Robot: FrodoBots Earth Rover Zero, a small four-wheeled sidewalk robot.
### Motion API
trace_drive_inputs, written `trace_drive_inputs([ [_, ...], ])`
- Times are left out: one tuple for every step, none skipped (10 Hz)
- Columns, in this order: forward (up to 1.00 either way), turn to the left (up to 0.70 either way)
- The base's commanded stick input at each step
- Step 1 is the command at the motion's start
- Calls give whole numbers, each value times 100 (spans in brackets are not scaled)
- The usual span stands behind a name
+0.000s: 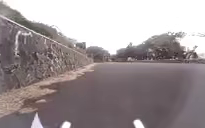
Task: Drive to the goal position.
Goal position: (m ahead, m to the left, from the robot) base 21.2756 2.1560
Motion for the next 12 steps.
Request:
trace_drive_inputs([
  [70, 0],
  [70, 0],
  [70, 0],
  [70, 0],
  [70, 0],
  [70, 0],
  [70, 0],
  [70, 0],
  [70, 0],
  [70, 0],
  [70, 0],
  [70, 0],
])
